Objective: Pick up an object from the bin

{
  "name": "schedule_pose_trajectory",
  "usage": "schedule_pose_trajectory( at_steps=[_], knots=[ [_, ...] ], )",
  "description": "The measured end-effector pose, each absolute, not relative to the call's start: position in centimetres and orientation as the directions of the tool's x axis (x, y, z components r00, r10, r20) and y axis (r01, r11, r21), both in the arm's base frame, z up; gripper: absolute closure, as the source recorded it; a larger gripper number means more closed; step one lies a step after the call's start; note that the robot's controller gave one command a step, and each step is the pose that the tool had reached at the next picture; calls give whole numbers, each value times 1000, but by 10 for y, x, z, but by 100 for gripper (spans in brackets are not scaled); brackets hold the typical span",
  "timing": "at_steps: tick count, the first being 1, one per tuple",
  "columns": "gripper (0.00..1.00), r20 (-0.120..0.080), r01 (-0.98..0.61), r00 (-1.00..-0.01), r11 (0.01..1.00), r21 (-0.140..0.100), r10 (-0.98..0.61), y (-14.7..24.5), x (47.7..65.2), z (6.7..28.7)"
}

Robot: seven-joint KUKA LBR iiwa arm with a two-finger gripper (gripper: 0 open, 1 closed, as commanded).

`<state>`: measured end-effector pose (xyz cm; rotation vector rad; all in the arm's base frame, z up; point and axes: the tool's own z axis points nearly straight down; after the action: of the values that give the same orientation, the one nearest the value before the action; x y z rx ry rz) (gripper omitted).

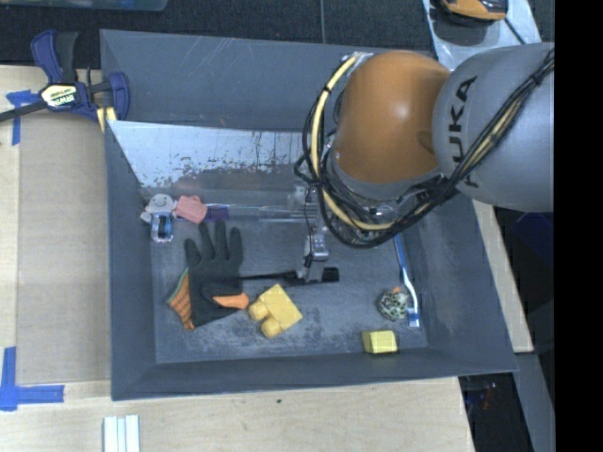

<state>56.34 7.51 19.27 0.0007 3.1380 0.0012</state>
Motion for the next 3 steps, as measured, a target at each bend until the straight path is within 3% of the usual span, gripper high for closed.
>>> schedule_pose_trajectory(
  at_steps=[1, 2, 3],
  knots=[
    [0, -7, 43, -999, 999, 2, 43, 101, 545, 108],
    [0, -8, 91, -996, 996, 2, 91, 108, 545, 95],
    [0, -5, 59, -998, 998, 3, 59, 194, 569, 100]
  ],
)
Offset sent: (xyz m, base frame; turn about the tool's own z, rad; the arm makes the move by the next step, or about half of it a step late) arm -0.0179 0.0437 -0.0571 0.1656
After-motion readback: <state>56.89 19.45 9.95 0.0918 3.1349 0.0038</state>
